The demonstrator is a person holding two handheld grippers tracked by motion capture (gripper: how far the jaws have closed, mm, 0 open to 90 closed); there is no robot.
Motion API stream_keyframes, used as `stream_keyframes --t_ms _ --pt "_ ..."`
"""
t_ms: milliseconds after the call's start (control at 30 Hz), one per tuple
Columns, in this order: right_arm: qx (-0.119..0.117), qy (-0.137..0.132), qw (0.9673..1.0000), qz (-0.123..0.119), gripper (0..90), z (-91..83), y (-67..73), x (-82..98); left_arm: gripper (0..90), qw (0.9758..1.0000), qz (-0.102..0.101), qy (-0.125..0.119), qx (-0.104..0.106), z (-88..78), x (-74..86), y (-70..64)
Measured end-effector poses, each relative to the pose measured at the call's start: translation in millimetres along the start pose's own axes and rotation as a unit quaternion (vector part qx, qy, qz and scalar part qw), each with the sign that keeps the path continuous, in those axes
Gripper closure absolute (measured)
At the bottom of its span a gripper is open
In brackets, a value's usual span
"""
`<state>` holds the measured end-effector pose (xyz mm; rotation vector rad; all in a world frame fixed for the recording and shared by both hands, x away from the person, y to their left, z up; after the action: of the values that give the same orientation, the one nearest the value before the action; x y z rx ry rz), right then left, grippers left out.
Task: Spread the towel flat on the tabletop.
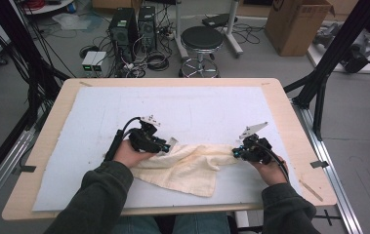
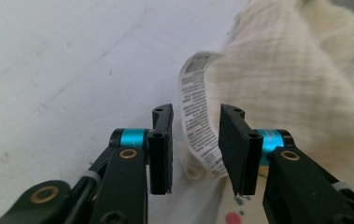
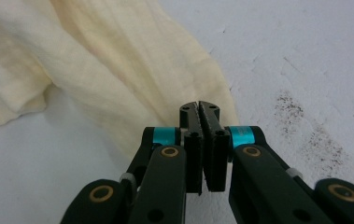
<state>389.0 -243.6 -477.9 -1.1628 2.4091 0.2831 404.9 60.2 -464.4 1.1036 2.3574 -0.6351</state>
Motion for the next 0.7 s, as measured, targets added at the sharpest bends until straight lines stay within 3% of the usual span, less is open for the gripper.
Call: stream_keyframes --t_ms 133,267,367,467,533,633,700 --pt "0.0 -0.004 1.0 0.0 88.6 0.8 -0.4 -0.3 60.8 0.9996 0.0 0.027 -0.005 13.2 8.9 -2.3" --pt "-0.002 -0.007 1.0 0.004 88.6 2.9 -0.8 -0.4 60.8 0.9994 0.014 0.025 -0.019 16.6 9.5 -5.5" --pt "-0.005 -0.011 0.9999 0.006 88.6 4.9 -0.4 -1.0 65.6 0.9986 0.034 0.019 -0.037 17.1 9.8 -8.6" --pt "-0.01 -0.015 0.9997 0.014 88.6 6.2 -0.7 -1.2 76.0 0.9977 0.049 0.011 -0.046 18.7 9.3 -13.3" --pt "-0.013 -0.017 0.9997 0.015 88.6 6.5 -1.0 -1.7 84.7 0.9978 0.047 0.008 -0.046 18.4 8.6 -13.8" --pt "-0.018 -0.022 0.9994 0.018 88.6 6.5 -0.2 -3.7 86.8 0.9973 0.049 0.005 -0.055 12.8 9.0 -11.5" --pt "-0.021 -0.027 0.9993 0.016 88.6 5.5 1.5 -6.6 87.1 0.997 0.045 -0.014 -0.061 2.7 7.4 -9.5"
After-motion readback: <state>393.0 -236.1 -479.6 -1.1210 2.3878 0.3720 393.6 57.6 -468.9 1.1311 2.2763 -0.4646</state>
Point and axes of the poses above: each handheld gripper's, and its own axes: z roughly forward along the jaws, x roughly out of its underside, y roughly to its left, the point moved 7 cm from there along z, roughly forward along the jaws, and after that the axes turned 7 degrees about y, right-handed, at the moved point
